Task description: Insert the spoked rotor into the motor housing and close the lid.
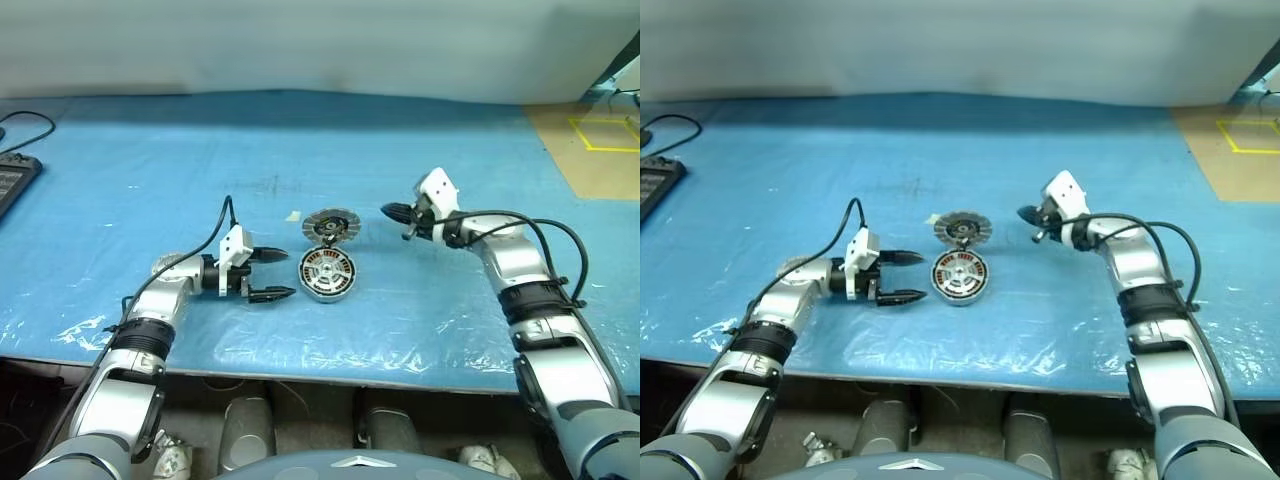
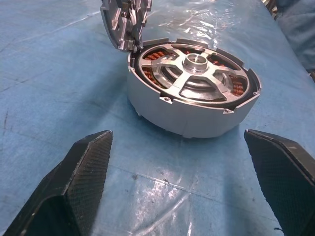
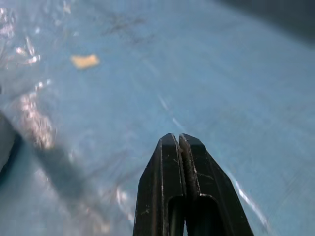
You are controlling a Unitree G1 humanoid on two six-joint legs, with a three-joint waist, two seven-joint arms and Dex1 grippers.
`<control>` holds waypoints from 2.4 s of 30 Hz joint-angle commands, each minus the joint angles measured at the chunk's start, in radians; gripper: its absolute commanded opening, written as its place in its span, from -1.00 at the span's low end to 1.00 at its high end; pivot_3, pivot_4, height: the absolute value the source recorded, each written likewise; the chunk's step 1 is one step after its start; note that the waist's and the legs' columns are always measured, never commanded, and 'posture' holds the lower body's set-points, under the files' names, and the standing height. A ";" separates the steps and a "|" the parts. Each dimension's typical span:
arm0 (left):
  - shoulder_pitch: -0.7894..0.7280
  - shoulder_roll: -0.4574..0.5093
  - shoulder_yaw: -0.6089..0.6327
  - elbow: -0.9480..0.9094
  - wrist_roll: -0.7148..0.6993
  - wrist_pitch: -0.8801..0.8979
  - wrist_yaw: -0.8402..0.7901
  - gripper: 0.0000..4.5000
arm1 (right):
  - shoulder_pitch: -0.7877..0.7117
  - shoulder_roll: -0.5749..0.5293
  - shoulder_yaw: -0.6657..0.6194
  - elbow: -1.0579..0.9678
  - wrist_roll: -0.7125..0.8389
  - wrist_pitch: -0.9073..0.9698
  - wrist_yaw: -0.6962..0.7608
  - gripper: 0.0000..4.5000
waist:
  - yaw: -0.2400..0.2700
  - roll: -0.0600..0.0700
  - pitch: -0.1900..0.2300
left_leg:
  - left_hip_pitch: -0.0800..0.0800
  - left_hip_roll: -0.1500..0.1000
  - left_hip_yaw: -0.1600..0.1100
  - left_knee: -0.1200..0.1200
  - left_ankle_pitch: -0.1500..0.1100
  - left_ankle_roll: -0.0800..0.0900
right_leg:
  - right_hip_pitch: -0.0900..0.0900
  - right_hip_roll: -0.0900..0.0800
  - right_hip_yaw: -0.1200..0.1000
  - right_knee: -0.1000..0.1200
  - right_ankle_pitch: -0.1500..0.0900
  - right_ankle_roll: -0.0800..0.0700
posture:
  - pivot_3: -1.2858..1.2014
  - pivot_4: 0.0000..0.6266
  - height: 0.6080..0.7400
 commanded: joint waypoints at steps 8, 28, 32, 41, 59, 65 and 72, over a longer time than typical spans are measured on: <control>0.006 0.009 0.016 -0.021 -0.012 -0.012 0.008 1.00 | -0.181 0.104 -0.011 0.193 0.006 -0.102 0.081 -0.97 | -0.002 0.000 0.000 | -0.002 0.001 0.000 0.000 0.000 0.002 | -0.001 0.000 0.000 0.000 0.000 0.000 | 0.03 -0.52 1.00; -0.003 0.012 0.013 -0.010 -0.010 -0.006 0.003 1.00 | 0.167 0.069 0.124 -0.478 0.176 0.297 0.359 -0.97 | 0.013 0.000 0.000 | -0.001 0.002 -0.001 0.000 -0.001 0.000 | 0.000 0.000 0.000 0.000 0.000 0.000 | 0.03 -0.52 1.00; 0.001 0.018 0.014 -0.015 -0.010 -0.002 -0.003 1.00 | 0.204 0.052 0.164 -0.483 0.143 0.273 0.354 -0.97 | 0.013 0.000 0.000 | -0.001 0.001 -0.001 0.000 -0.002 -0.002 | 0.000 0.000 0.000 0.000 0.000 0.000 | 0.03 -0.52 1.00; 0.004 0.022 0.014 -0.018 -0.009 -0.001 -0.006 1.00 | 0.251 0.009 0.242 -0.403 0.038 0.151 0.344 -0.97 | 0.012 0.000 0.000 | 0.004 0.001 -0.001 -0.001 -0.002 -0.003 | 0.004 0.000 0.000 -0.001 0.000 0.000 | 0.03 -0.52 1.00; 0.006 0.018 0.014 -0.020 -0.017 0.005 -0.017 1.00 | 0.243 0.037 0.075 -0.522 0.168 0.186 0.225 -0.90 | 0.013 0.000 0.000 | 0.002 0.001 0.000 -0.002 -0.002 -0.002 | 0.003 0.000 0.000 -0.002 0.000 0.000 | 0.03 -0.52 1.00; 0.003 0.019 0.015 -0.015 -0.016 0.004 -0.019 1.00 | 0.241 0.037 0.075 -0.522 0.164 0.179 0.217 -0.10 | 0.012 0.000 0.000 | 0.003 0.001 0.000 -0.002 -0.002 -0.003 | 0.003 0.000 0.000 -0.002 0.000 0.000 | 0.03 -0.52 1.00; 0.004 0.017 0.017 -0.005 -0.013 -0.003 -0.017 1.00 | 0.238 0.035 0.080 -0.516 0.157 0.164 0.215 0.48 | 0.012 0.000 0.000 | 0.002 0.000 0.000 -0.003 -0.002 -0.003 | 0.003 0.000 0.000 -0.002 0.000 0.000 | 0.03 -0.52 1.00</control>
